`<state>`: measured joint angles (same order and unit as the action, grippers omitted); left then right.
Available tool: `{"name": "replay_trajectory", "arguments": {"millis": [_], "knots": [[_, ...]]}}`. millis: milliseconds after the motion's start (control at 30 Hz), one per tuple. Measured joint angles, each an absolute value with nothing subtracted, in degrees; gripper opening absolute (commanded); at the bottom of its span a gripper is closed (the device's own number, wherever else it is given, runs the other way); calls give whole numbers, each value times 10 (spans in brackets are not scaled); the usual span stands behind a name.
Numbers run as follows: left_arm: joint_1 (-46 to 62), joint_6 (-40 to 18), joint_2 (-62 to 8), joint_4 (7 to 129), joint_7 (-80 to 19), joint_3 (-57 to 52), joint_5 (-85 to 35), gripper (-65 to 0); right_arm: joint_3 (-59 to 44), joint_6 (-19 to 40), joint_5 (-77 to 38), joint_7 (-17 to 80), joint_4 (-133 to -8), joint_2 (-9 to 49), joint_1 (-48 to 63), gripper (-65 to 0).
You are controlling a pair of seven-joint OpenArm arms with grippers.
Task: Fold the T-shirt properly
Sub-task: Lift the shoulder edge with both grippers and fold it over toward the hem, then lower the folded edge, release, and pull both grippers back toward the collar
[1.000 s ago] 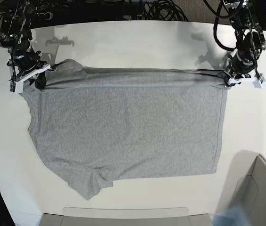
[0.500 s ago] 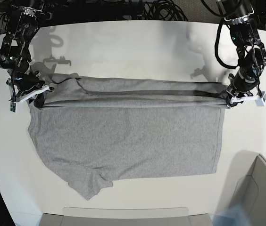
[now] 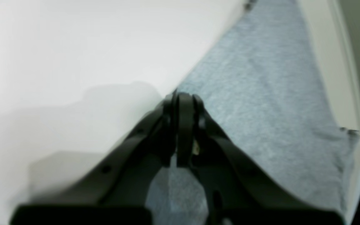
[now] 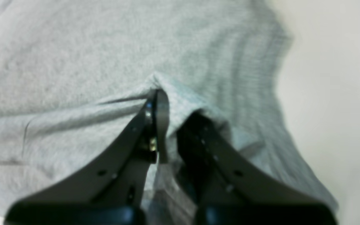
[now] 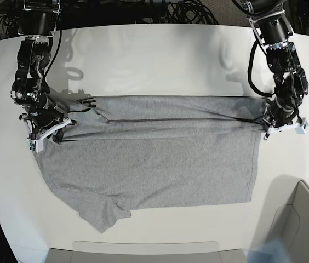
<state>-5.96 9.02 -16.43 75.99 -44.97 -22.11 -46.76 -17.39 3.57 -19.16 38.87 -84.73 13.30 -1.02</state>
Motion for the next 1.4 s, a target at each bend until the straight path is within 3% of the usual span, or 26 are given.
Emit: {"name": "replay_trajectory", "arguments": {"millis": [567, 767, 967, 1033, 1267, 1400], "knots": [[-117, 84, -155, 694, -416, -221, -450, -650, -144, 38, -183, 377, -737, 146, -126, -650], [-114, 83, -153, 676, -388, -221, -451, -650, -138, 41, -184, 332, -669, 149, -152, -650], [-114, 91, -154, 679, -373, -221, -446, -431, -97, 38, -182, 328, -661, 167, -152, -431], [-114, 92, -156, 684, -373, -222, -446, -407, -97, 36, -182, 326, -662, 168, -152, -380], [-108, 92, -156, 769, -384, -222, -446, -407, -117, 34, -182, 300, -745, 165, -143, -370], [-64, 91, -157, 824, -409, -223, -449, -407, -215, 35, -193, 378, -841, 160, -90, -370]]}}
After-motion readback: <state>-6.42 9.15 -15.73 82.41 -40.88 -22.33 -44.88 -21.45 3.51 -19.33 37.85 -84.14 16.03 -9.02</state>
